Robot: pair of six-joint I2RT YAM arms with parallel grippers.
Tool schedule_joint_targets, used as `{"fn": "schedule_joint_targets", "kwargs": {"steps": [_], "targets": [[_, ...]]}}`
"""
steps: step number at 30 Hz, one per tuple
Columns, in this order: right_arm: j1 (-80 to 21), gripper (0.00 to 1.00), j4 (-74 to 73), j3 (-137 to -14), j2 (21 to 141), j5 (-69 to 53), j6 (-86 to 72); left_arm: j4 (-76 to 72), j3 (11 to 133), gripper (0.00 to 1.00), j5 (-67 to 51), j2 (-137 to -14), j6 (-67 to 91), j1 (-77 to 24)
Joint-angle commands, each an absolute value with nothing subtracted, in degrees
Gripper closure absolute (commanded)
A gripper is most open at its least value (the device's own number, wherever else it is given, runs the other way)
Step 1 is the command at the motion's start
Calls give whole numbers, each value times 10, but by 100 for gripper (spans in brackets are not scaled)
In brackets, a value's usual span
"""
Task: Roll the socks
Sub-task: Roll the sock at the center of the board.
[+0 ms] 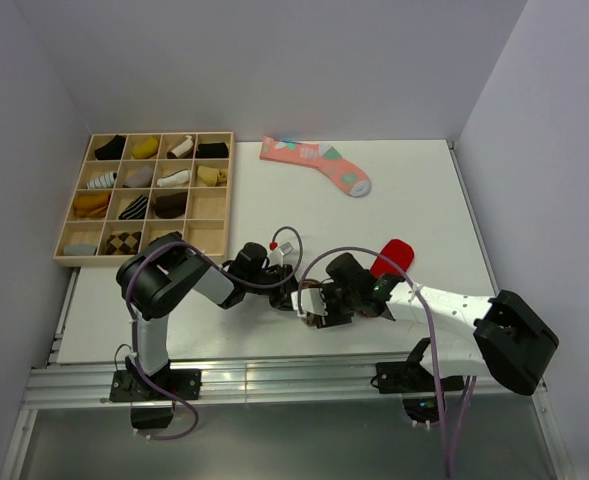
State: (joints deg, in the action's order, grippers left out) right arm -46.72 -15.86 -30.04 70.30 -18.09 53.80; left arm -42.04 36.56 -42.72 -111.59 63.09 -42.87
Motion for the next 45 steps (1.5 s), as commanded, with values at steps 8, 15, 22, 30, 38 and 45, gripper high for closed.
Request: {"fn": "schedule_joint_targets", "kwargs": {"steps": [8,15,22,30,38,45], "targets": [[-478,75,-193,-338,750,-190,516,-257,352,99,-347,-1125,542,-433],[-479,81,-284,-395,770,-179,514,-224,330,85,-222,-994,483,-434],[-479,83,-333,-432,804,-171,512,-221,318,75,-159,-946,475,-434],[-479,84,-374,-463,835,-164,508,-258,261,63,-93,-872,482,-434],[-479,84,-418,-509,885,-169,504,-307,145,67,-4,-715,511,-436],[-478,84,-496,-592,966,-182,497,-312,74,71,57,-577,479,-488]]}}
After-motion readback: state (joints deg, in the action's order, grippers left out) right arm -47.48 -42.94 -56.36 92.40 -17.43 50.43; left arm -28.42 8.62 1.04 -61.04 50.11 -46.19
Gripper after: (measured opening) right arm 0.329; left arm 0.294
